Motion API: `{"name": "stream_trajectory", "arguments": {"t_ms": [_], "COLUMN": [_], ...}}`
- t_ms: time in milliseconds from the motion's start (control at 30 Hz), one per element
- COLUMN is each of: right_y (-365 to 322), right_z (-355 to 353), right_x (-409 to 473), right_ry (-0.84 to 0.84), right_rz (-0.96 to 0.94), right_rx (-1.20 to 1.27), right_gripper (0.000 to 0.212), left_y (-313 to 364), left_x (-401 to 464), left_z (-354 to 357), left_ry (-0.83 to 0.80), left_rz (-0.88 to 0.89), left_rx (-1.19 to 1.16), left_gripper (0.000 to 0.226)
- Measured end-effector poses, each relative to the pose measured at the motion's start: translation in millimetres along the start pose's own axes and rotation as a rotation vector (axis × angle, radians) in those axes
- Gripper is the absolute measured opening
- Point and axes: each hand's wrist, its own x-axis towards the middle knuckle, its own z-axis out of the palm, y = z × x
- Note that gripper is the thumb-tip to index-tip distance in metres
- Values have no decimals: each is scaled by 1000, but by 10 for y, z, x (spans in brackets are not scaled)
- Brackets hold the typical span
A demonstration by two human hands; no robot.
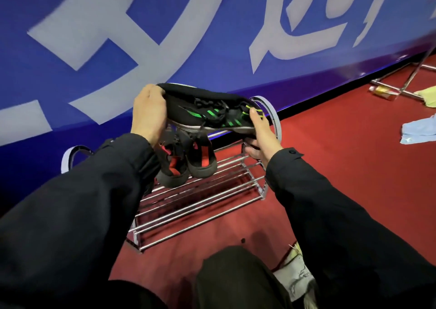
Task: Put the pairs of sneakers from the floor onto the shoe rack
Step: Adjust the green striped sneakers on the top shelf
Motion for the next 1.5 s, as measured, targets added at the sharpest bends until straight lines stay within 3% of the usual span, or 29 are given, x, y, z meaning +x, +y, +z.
{"name": "stream_trajectory", "arguments": {"t_ms": [133, 233, 300, 367, 467, 533, 667, 800, 1067, 1300, 1433, 1500], "right_y": [121, 271, 369, 466, 570, 657, 738, 703, 627, 601, 603, 654], "right_z": [-253, -393, -335, -186, 78, 233, 400, 403, 390, 416, 428, 476], "right_x": [-94, -187, -268, -293, -252, -236, -252, -279, -324, -346, -198, -149], "right_ry": [-113, 26, 72, 69, 138, 174, 169, 170, 102, 115, 287, 399], "right_rz": [170, 183, 147, 105, 107, 103, 206, 270, 254, 111, 71, 56], "right_rx": [363, 448, 484, 515, 570, 576, 441, 351, 385, 431, 287, 195], "right_gripper": [52, 25, 24, 44, 66, 65, 50, 60, 47, 37, 16, 22], "left_y": [-80, -209, -350, -501, -590, -634, -704, -669, -687, -659, -622, -608], "left_x": [151, 226, 177, 54, -231, -387, -551, -649, -776, -795, -804, -828], "left_z": [83, 185, 310, 449, 632, 720, 789, 816, 904, 919, 943, 939], "left_ry": [-84, -110, -141, -203, -381, -475, -573, -572, -488, -386, -433, -490], "left_rz": [-22, -187, -304, -292, -146, -73, -3, 37, 70, 152, 146, 160], "left_rx": [51, -99, -141, -15, 198, 274, 337, 361, 292, 269, 272, 281], "left_gripper": [26, 73, 92, 97, 73, 56, 54, 46, 37, 24, 24, 21]}}
